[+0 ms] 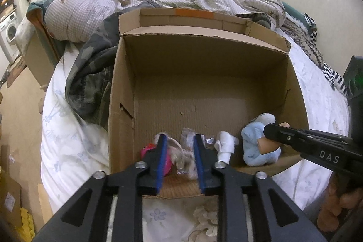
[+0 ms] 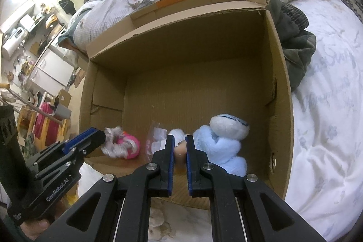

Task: Organize soft objects
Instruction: 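Carry the grey lace scrunchie into the box and open the left tool, then withdraw both open tools from the box toward the white scrunchie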

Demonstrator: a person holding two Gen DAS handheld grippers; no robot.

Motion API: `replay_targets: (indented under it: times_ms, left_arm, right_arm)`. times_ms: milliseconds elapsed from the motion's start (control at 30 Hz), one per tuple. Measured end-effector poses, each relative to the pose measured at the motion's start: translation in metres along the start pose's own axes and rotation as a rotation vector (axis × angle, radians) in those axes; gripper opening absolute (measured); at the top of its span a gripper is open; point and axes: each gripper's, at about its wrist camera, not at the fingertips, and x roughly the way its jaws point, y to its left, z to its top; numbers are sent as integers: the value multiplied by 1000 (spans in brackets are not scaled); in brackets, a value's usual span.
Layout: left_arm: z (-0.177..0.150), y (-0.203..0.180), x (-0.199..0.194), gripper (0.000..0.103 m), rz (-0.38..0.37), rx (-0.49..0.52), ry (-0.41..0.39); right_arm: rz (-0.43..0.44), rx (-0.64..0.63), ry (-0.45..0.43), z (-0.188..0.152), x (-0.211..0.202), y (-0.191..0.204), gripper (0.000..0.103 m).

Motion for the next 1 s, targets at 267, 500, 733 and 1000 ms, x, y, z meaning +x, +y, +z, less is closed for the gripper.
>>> replay_targets:
  times_ms: [267,500,733,1000]
  left_arm:
    - [0,-8,-9,60,22,25,-35]
    - [-3,-7,-13,63,57,44,-43]
    - [-8,6,-34,63,72,12,-72]
    - [-16,25,-39,65,99,-75,-42]
  right_arm:
    - [-2,17,6,0,3,-4,11]
    - [9,17,-21,0,-2,-4,37]
    - [-2,26,-85,3,-13,-7,84]
    - [11,20,-116,-2,-27,-4,103]
